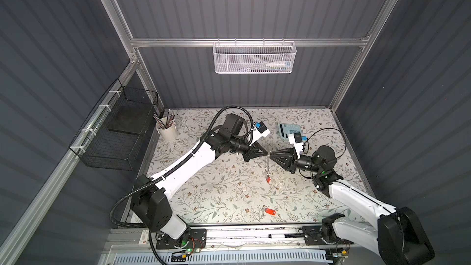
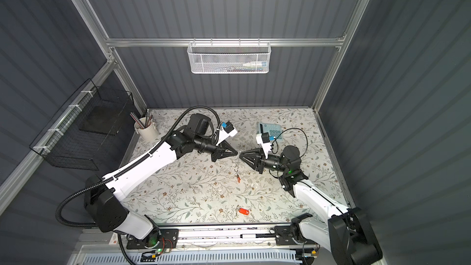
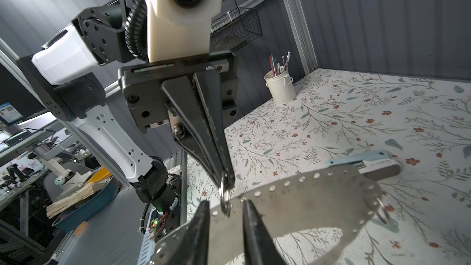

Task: Put the keys on the keyring
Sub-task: 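Raise the left gripper, tilting the plate over the right gripper, then lower the left gripper, bringing the plate level between both grippers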

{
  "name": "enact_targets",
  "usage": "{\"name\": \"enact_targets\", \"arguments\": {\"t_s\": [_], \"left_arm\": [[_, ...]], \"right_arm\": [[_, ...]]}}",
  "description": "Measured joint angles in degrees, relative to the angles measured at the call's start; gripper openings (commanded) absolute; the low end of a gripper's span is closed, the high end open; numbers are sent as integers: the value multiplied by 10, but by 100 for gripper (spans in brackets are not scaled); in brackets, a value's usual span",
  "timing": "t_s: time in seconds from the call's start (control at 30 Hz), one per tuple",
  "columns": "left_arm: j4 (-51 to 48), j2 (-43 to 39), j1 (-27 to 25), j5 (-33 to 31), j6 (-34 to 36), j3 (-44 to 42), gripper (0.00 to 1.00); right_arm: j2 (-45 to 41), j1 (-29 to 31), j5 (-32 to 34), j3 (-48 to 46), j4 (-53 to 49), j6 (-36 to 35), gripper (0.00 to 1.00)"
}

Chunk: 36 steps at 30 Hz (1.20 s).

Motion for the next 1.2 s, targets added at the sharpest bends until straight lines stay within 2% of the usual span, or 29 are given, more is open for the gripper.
{"name": "enact_targets", "arguments": {"t_s": [0.43, 0.63, 0.7, 0.8, 0.93, 1.03, 1.2], "left_arm": [[-2, 1, 4, -2, 3, 0, 0], [-1, 4, 4, -7, 3, 2, 0], [1, 7, 4, -14, -1, 2, 4], [17, 8, 5, -16, -18, -3, 18], [125, -17, 24, 0, -93, -88, 37], [228, -49, 35, 4, -168, -177, 43], [420, -92, 41, 8, -283, -296, 46]], "right_arm": [[39, 0, -13, 5, 51, 37, 0], [42, 0, -12, 5, 53, 40, 0], [45, 0, -8, 5, 52, 40, 0], [47, 0, -3, 5, 54, 42, 0], [49, 0, 0, 5, 70, 51, 0], [57, 0, 0, 5, 88, 63, 0], [74, 0, 0, 5, 116, 82, 0]]}}
